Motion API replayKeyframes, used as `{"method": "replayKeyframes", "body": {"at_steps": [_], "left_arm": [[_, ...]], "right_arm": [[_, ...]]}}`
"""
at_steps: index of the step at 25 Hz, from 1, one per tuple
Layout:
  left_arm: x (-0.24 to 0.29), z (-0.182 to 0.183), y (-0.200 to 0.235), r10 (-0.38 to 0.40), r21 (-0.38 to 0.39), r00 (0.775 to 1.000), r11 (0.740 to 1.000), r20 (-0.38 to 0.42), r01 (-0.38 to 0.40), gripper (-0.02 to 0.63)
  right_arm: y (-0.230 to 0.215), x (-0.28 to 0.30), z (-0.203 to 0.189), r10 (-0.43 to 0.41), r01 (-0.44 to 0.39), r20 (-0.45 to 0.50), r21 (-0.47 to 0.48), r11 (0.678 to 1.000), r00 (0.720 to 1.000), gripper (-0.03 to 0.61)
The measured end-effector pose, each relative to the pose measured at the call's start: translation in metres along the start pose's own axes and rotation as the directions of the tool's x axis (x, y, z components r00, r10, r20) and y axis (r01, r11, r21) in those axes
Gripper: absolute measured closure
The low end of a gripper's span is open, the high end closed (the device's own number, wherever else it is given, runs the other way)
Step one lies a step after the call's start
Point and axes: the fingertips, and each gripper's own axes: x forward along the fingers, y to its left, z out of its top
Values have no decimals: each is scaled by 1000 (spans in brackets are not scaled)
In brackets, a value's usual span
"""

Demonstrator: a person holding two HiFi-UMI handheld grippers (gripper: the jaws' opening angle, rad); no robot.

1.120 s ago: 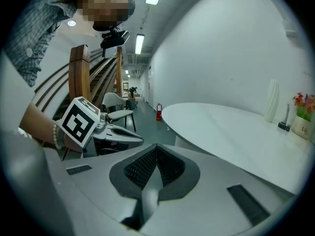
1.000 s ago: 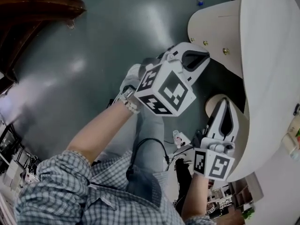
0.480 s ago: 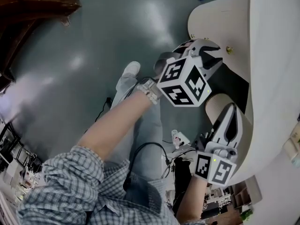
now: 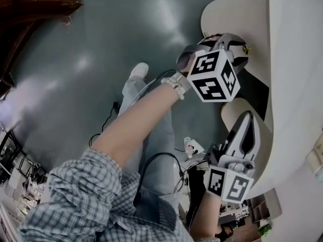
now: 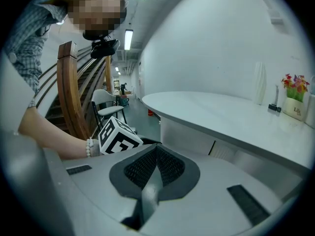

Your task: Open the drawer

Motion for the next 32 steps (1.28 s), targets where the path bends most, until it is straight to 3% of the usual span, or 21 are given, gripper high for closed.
{"method": "replayKeyframes", "body": {"at_steps": [7, 16, 32], "left_arm": [[12, 5, -1, 33, 51, 999, 998, -15, -32, 506], [10, 4, -1, 52, 52, 998, 997, -17, -51, 509], [-36, -17, -8, 73, 70, 997, 995, -40, -70, 509]], "right_arm": [[-8, -4, -2, -2, 2, 3, 19, 1000, 1000, 577], [-4, -3, 5, -17, 16, 30, 39, 999, 999, 577], [2, -28, 18, -24, 20, 75, 47, 999, 997, 577]]}}
